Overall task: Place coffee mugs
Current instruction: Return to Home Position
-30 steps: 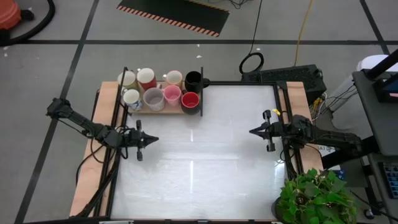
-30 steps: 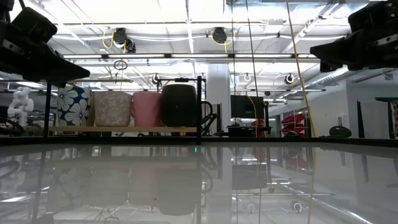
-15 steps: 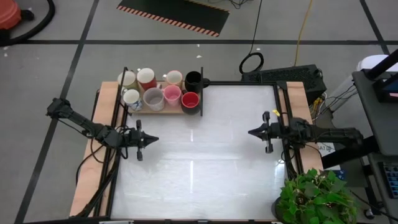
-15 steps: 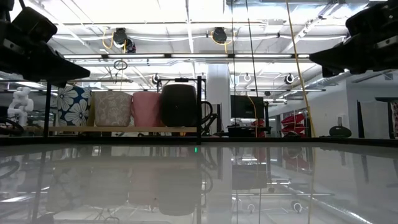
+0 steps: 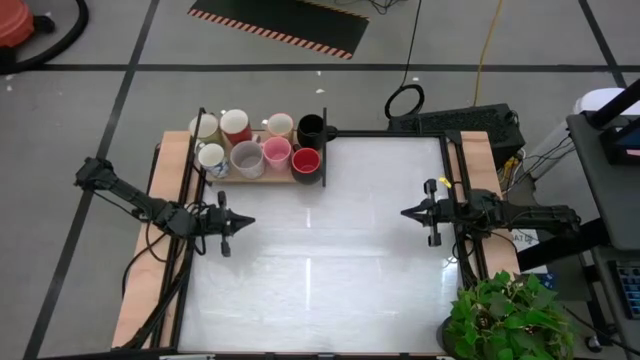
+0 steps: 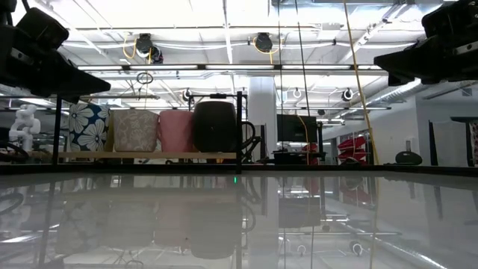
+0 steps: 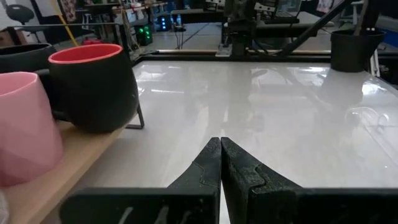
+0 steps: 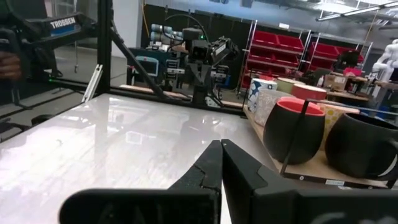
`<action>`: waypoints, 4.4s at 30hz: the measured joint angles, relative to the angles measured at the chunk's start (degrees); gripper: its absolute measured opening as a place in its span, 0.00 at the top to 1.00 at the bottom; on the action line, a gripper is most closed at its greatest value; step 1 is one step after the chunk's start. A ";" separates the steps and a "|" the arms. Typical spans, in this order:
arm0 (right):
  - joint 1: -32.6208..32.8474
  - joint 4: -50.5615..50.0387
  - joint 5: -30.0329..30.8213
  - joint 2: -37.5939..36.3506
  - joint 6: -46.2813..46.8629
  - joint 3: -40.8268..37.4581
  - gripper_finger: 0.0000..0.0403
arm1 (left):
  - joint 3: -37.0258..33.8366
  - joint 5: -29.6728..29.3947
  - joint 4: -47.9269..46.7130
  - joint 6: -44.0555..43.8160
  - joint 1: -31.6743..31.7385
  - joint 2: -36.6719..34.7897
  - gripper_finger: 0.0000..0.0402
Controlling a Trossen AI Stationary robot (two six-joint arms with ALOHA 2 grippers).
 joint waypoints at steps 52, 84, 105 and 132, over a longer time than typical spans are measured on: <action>-0.02 5.39 0.02 0.01 0.63 0.22 1.00 | 0.02 7.23 -5.72 12.09 6.07 -19.87 0.99; 0.00 5.37 0.02 0.01 0.63 0.22 1.00 | 0.07 34.05 -9.03 7.61 32.48 -11.64 0.99; -0.02 5.62 0.05 0.01 0.63 0.22 1.00 | 0.00 32.68 -8.46 9.46 33.92 -20.74 0.99; -0.02 5.79 0.04 0.01 0.63 0.22 1.00 | 0.02 32.52 -8.82 5.58 30.61 -20.50 0.99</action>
